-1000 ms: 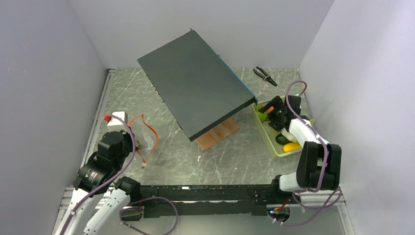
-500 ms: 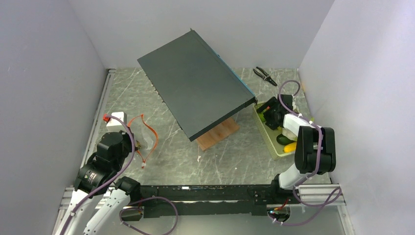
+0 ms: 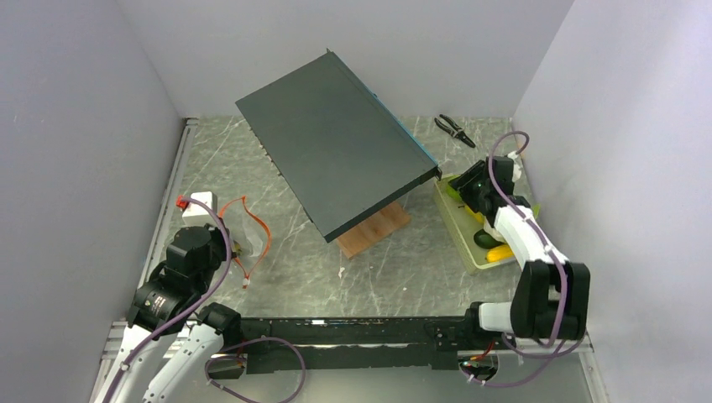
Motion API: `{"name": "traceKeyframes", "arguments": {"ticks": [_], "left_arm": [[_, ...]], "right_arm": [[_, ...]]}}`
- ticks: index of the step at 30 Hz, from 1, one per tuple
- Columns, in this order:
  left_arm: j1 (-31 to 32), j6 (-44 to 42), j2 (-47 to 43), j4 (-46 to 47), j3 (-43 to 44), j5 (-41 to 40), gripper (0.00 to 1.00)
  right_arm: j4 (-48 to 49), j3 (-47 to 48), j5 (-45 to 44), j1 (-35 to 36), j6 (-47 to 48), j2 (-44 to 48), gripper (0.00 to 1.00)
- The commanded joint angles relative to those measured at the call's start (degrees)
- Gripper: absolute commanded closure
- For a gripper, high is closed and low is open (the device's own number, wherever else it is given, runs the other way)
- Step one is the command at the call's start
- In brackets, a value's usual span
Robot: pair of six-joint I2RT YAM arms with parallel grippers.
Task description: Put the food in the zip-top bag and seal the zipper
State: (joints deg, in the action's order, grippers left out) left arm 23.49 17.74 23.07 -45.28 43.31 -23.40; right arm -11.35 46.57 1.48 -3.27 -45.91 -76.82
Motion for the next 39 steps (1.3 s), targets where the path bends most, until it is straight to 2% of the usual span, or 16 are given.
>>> {"name": "traceKeyframes", "arguments": {"ticks": [1, 7, 11, 16, 19, 23, 29, 34, 39], "left_arm": [[-0.02, 0.45, -0.46, 0.77, 0.37, -0.76, 1.0], [-0.02, 0.49, -1.29, 1.03, 0.11, -0.4, 1.0], [-0.02, 0.64, -1.02, 0.79, 0.19, -0.74, 1.0], [-0.04, 0.54, -1.45, 1.04, 0.1, -0.81, 1.0], [-0.02, 0.8, -1.83, 0.76, 0.19, -1.14, 1.0], [-0.02, 0.96, -2.74, 0.7, 0.26, -1.79, 1.0], [0.06, 2.08, -5.62, -0.16, 0.54, -4.03, 1.0], [0.03, 2.58, -9.46, -0.1, 0.46, -5.13, 1.0], [0.07, 2.93, -12.74, 0.09, 0.01, -6.06, 1.0]], "right_arm": [[-4.4, 0.5, -4.34, 0.09, 3.18, 7.22, 0.74], [-10.24, 3.4, -4.33, 0.1, 6.78, 16.42, 0.83], [-13.44, 9.16, -3.23, 0.3, 8.01, 24.07, 0.88], [-11.49, 16.99, 5.8, 4.51, 9.19, 28.95, 0.92], [-9.16, 22.02, 9.45, 14.02, 9.91, 27.37, 0.92], [-8.03, 28.33, 8.87, 30.48, 10.3, 21.23, 0.92], [-5.72, 33.96, -6.64, 57.03, 15.21, 12.67, 0.92], [-5.32, 40.98, -13.8, 72.17, 18.6, 0.3, 0.9], [-9.1, 51.47, -20.28, 79.21, 22.01, -12.37, 0.85]]}}
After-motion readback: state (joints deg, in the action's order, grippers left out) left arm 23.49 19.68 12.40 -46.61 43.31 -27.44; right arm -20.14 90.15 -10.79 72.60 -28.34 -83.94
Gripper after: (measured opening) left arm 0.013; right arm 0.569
